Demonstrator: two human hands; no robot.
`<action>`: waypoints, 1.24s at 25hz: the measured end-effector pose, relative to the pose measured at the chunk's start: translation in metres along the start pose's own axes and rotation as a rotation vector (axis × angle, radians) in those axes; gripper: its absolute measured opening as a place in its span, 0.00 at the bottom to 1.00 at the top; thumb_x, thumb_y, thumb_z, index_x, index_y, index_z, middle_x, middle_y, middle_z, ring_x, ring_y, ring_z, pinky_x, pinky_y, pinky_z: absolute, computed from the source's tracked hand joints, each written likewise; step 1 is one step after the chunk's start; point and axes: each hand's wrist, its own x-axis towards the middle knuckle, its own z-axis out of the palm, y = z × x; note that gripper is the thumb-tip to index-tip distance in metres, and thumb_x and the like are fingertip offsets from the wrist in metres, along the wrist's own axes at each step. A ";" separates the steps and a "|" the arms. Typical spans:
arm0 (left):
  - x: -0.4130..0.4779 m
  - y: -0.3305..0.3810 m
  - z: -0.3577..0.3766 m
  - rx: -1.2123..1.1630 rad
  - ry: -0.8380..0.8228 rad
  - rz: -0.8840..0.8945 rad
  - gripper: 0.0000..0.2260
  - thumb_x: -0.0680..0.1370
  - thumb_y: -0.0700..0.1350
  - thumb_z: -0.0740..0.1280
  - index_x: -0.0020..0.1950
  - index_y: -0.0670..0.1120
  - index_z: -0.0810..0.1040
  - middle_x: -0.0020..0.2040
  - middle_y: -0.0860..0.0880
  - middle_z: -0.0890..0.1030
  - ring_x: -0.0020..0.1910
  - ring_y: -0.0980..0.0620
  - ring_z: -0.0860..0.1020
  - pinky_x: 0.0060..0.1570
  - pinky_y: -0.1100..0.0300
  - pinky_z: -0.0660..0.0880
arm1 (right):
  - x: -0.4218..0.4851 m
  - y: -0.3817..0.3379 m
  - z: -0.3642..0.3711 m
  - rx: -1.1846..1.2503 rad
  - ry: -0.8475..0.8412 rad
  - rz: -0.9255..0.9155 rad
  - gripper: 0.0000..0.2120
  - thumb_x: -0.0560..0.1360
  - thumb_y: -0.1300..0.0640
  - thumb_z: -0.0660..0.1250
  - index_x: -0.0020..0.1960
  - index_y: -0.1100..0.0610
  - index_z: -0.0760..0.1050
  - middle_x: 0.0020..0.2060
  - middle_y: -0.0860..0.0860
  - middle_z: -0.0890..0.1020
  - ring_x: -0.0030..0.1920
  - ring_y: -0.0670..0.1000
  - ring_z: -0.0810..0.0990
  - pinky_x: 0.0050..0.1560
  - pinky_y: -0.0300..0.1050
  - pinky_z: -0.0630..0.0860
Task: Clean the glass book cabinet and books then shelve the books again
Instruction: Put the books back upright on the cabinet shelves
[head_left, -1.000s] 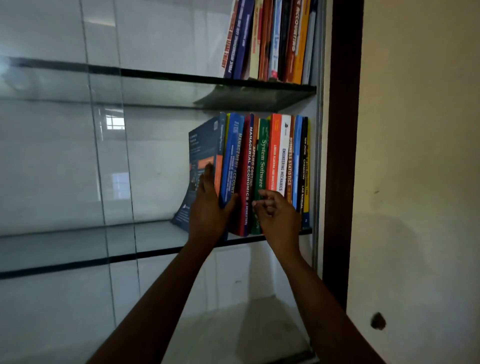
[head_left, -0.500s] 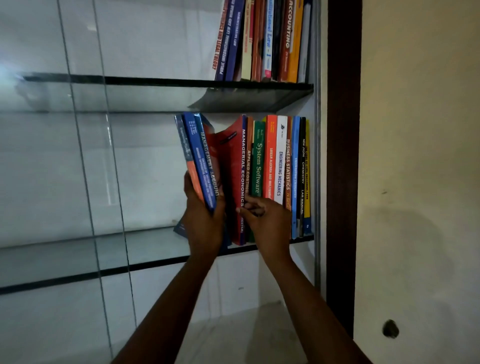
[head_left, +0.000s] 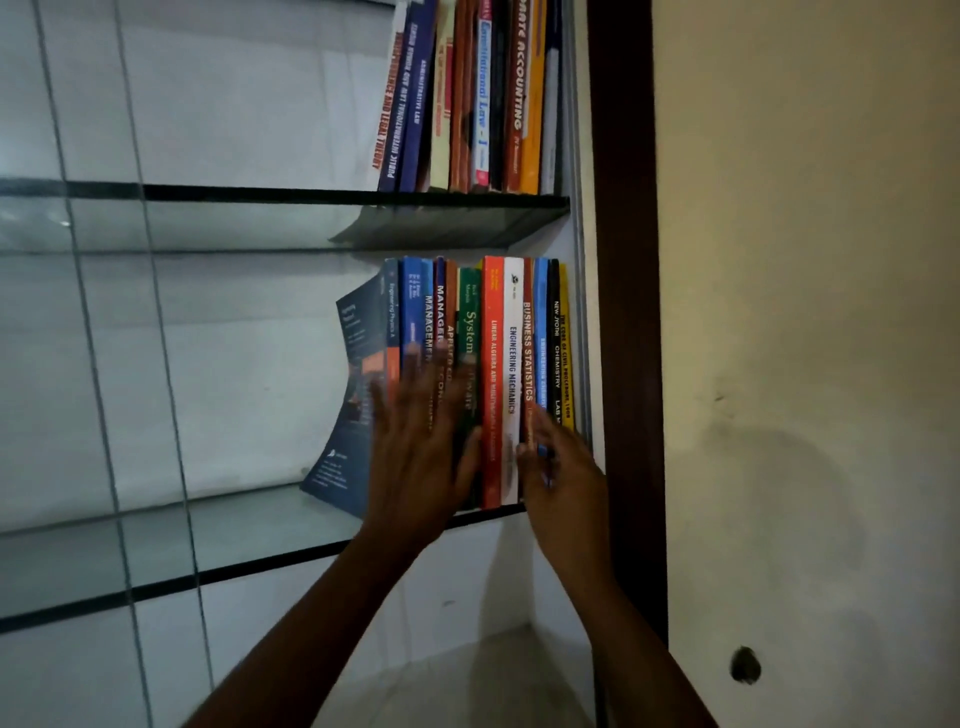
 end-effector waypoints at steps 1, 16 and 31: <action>0.011 0.000 0.005 0.078 -0.076 0.226 0.27 0.80 0.56 0.49 0.77 0.47 0.49 0.76 0.44 0.57 0.75 0.43 0.52 0.73 0.43 0.43 | -0.002 0.003 -0.004 0.009 0.030 0.018 0.23 0.76 0.59 0.64 0.71 0.54 0.65 0.66 0.49 0.70 0.66 0.44 0.67 0.64 0.43 0.70; 0.130 -0.033 0.037 0.333 -0.270 1.073 0.27 0.78 0.63 0.47 0.69 0.51 0.70 0.67 0.45 0.73 0.71 0.42 0.62 0.68 0.38 0.52 | 0.016 0.023 -0.004 0.088 0.082 -0.001 0.24 0.73 0.34 0.51 0.66 0.38 0.54 0.54 0.30 0.69 0.51 0.26 0.73 0.40 0.23 0.72; 0.123 -0.041 0.024 0.286 -0.229 1.041 0.28 0.81 0.58 0.40 0.65 0.50 0.75 0.63 0.44 0.77 0.67 0.40 0.69 0.67 0.39 0.55 | 0.030 0.013 0.007 -0.003 0.169 0.053 0.24 0.72 0.40 0.46 0.67 0.40 0.52 0.63 0.48 0.74 0.59 0.45 0.77 0.54 0.40 0.78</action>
